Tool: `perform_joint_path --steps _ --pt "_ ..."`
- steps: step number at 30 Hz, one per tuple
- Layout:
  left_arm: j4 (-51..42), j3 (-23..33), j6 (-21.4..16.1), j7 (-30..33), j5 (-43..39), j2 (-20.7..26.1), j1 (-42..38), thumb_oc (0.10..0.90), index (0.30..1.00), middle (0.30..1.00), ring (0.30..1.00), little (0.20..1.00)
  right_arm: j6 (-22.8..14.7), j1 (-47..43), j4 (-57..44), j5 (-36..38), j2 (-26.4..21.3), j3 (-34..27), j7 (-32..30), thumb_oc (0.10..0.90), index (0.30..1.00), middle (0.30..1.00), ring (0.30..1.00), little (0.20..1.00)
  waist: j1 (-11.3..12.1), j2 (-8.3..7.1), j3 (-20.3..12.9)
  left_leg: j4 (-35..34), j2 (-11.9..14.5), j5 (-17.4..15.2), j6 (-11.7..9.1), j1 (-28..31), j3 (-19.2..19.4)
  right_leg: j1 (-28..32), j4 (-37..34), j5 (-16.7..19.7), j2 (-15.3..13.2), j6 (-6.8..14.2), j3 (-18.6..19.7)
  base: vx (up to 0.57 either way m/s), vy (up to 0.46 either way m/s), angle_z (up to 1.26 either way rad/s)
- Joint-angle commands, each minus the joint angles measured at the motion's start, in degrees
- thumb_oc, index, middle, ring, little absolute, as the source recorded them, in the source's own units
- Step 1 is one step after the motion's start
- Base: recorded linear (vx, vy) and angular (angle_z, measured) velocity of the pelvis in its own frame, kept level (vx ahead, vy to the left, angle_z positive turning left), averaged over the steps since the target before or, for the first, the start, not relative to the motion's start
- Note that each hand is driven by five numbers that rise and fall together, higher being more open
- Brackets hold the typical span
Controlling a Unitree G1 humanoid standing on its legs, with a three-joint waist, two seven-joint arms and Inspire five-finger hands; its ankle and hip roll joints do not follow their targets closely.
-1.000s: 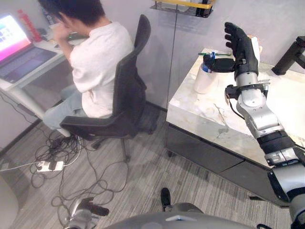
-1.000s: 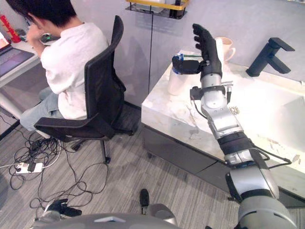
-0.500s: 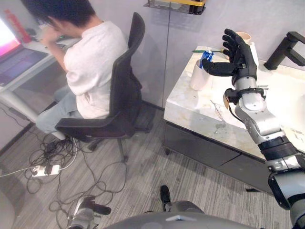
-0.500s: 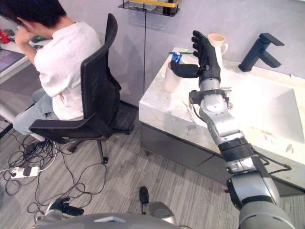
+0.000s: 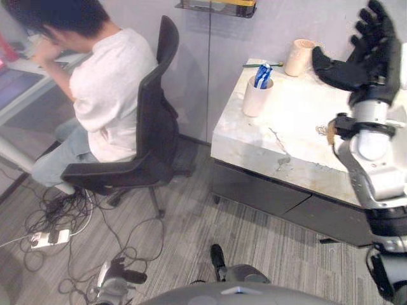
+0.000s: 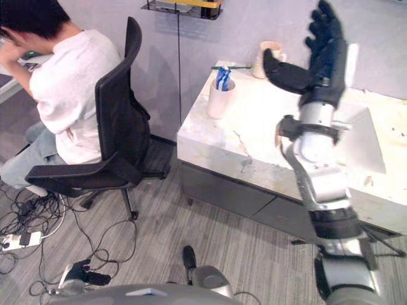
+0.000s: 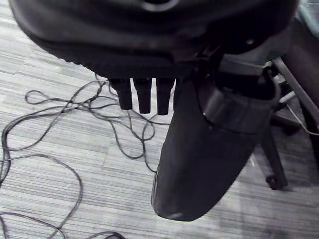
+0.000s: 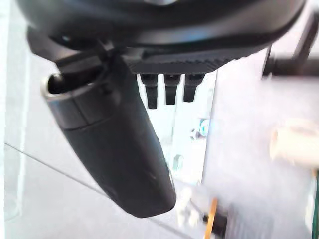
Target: Organize the bathroom.
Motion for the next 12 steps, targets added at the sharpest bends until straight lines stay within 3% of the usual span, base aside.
perform_joint_path --steps 1,6,12 --pt "3.23 0.36 -6.62 0.91 2.52 4.15 -0.14 0.800 0.900 0.900 0.900 0.900 -11.32 -1.70 0.26 -5.04 -3.63 -15.52 -9.99 0.800 0.900 0.900 0.900 0.900 -3.15 -1.14 -3.76 2.66 1.98 0.05 -2.18 -5.40 0.00 3.58 6.41 -13.90 -1.86 6.41 -0.05 0.01 0.034 -0.19" --pt "3.81 0.58 -9.74 -1.06 0.88 4.68 0.41 0.800 0.900 0.900 0.900 0.900 -14.89 11.01 8.22 -6.77 -9.75 -30.71 -19.49 0.800 0.900 0.900 0.900 0.900 -5.28 -1.52 -3.91 3.00 1.83 -0.36 -2.26 -5.59 0.97 3.15 6.22 -13.48 -1.71 6.70 0.72 0.02 0.027 -0.17" --pt "4.79 -0.26 -11.45 -1.56 -0.18 5.08 0.35 0.800 0.900 0.900 0.900 0.900 -16.47 24.68 20.67 -2.05 -10.96 -43.05 -25.37 0.800 0.900 0.900 0.900 0.900 -7.30 -1.83 -3.63 3.42 1.89 -0.66 -2.61 -6.20 1.95 2.56 6.47 -13.44 -1.45 6.97 1.46 0.01 0.007 -0.32"
